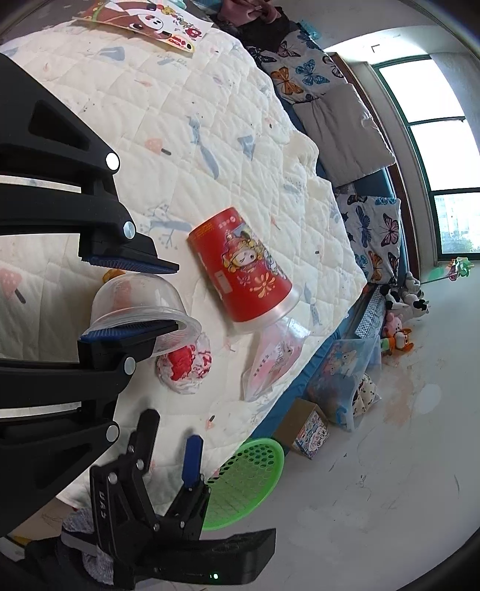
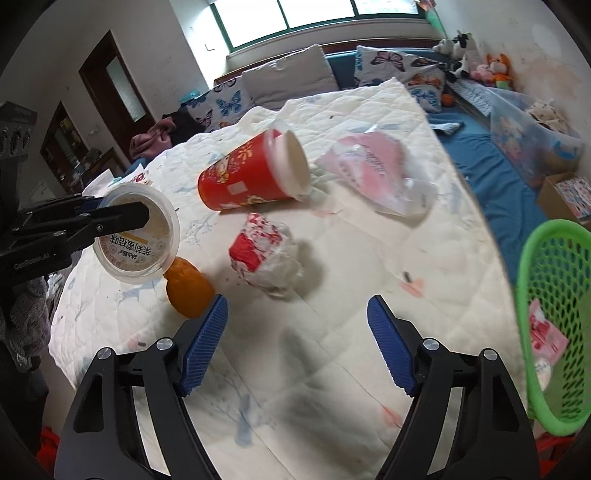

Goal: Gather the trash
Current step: 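Grasp the crumpled red-white paper wrapper with the right tool while the left tool holds the tub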

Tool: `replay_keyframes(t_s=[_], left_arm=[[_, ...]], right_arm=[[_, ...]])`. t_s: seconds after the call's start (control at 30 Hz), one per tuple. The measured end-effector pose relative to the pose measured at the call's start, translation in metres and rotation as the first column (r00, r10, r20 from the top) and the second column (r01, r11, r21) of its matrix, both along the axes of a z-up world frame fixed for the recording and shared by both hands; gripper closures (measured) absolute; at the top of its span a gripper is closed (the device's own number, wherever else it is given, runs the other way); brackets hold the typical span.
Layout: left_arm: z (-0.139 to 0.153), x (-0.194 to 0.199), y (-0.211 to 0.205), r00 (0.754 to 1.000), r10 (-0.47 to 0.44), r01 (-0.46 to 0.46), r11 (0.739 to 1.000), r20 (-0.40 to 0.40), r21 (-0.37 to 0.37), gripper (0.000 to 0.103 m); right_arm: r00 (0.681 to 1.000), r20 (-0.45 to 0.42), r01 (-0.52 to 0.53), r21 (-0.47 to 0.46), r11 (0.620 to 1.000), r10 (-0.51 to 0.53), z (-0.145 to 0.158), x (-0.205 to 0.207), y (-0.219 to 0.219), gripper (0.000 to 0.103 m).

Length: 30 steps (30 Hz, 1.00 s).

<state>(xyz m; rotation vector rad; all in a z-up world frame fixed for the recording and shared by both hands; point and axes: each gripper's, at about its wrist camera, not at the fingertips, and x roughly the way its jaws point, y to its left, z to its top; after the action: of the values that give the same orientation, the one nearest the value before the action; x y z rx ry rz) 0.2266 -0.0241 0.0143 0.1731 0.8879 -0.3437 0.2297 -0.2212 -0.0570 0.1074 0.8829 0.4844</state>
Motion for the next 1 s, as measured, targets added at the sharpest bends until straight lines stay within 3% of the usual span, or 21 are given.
replay_keyframes(t_s=[0.33, 0.53, 0.7, 1.0], left_arm=[[0.001, 0.01, 0.024, 0.999, 0.041, -0.041, 0.999, -0.005, 0.003, 0.078], [-0.002, 0.011, 0.028, 0.999, 0.05, -0.051, 0.999, -0.016, -0.014, 0.078], [-0.003, 0.009, 0.022, 0.999, 0.039, -0.04, 0.999, -0.017, -0.022, 0.078], [0.001, 0.001, -0.011, 1.0, -0.02, 0.02, 0.999, -0.006, -0.05, 0.078]], right_arm=[[0.998, -0.052, -0.018, 0.02, 1.0, 0.019, -0.018, 0.032, 0.041, 0.033], [0.997, -0.07, -0.011, 0.01, 1.0, 0.012, -0.025, 0.043, 0.049, 0.048], [0.998, -0.059, 0.002, 0.017, 1.0, -0.001, -0.021, 0.036, 0.04, 0.052], [0.997, -0.027, 0.078, 0.018, 0.997, -0.077, -0.008, 0.006, -0.014, 0.052]])
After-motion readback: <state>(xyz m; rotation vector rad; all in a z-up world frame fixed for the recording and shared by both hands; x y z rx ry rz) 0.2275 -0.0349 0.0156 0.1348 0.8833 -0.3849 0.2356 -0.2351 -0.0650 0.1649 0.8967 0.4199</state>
